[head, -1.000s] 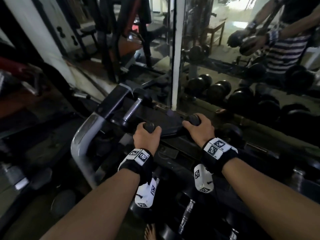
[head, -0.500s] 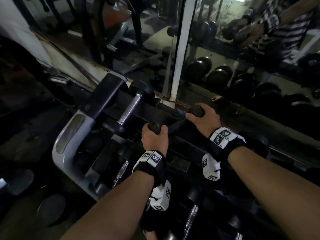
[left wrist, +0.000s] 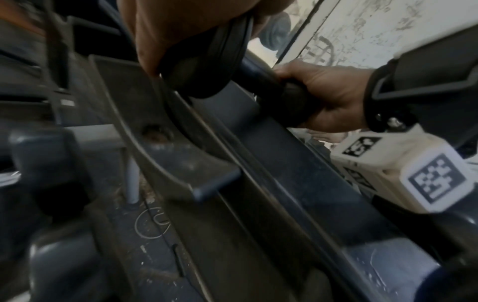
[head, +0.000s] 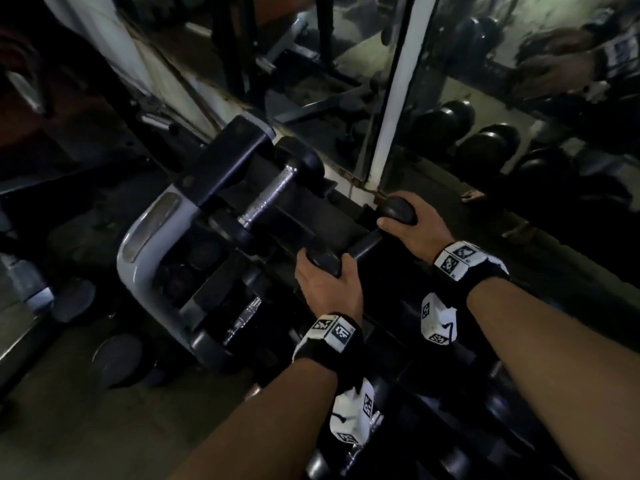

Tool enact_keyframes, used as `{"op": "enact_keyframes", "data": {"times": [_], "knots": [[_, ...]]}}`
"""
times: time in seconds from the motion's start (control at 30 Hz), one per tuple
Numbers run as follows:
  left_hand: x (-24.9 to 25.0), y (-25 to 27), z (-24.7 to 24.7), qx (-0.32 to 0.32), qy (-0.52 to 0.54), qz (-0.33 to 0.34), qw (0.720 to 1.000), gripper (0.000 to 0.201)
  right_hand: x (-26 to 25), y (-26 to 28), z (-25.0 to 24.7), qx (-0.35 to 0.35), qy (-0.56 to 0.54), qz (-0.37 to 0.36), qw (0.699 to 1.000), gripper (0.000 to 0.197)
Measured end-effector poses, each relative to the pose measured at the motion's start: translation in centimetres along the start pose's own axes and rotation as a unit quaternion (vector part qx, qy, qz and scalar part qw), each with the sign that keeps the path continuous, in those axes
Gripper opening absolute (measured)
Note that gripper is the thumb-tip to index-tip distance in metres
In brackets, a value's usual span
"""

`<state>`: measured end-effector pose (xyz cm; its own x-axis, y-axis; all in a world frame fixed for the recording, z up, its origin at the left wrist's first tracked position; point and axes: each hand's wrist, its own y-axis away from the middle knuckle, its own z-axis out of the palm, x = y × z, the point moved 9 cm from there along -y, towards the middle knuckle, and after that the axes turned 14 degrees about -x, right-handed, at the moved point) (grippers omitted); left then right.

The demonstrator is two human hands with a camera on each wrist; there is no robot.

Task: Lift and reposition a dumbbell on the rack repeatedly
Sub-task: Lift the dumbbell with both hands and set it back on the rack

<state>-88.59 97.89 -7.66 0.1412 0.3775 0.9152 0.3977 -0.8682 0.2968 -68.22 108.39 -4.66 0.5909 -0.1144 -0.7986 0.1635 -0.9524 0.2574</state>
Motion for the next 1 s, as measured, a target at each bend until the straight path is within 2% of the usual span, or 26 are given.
{"op": "enact_keyframes", "data": {"times": [0.2, 0.3, 0.43, 0.67, 0.8, 1.0], "knots": [[-0.9, 3.2, 0.9, 0.084, 0.028, 0.012, 0.996, 0.061, 0.6, -0.6, 0.1, -0.064, -0.007, -0.054, 0.996, 0.053], [-1.1, 3.5, 1.1, 0.099, 0.024, 0.018, 0.995, 0.052, 1.0, -0.8, 0.0, -0.06, -0.012, -0.07, 0.996, 0.053], [-1.1, 3.2, 0.9, 0.116, 0.028, -0.002, 0.993, 0.054, 1.0, -1.1, -0.1, -0.051, -0.021, -0.089, 0.995, 0.052], [-0.7, 3.6, 0.7, 0.1, -0.011, 0.006, 0.995, 0.058, 1.2, -0.2, -0.1, -0.026, -0.058, -0.097, 0.993, 0.047], [-0.7, 3.6, 0.7, 0.098, -0.01, 0.0, 0.995, 0.052, 1.3, -0.2, -0.1, -0.032, -0.057, -0.09, 0.994, 0.048], [-0.5, 3.8, 0.5, 0.085, -0.013, -0.022, 0.996, 0.058, 1.4, -0.5, 0.1, -0.047, -0.038, -0.066, 0.996, 0.05]]}}
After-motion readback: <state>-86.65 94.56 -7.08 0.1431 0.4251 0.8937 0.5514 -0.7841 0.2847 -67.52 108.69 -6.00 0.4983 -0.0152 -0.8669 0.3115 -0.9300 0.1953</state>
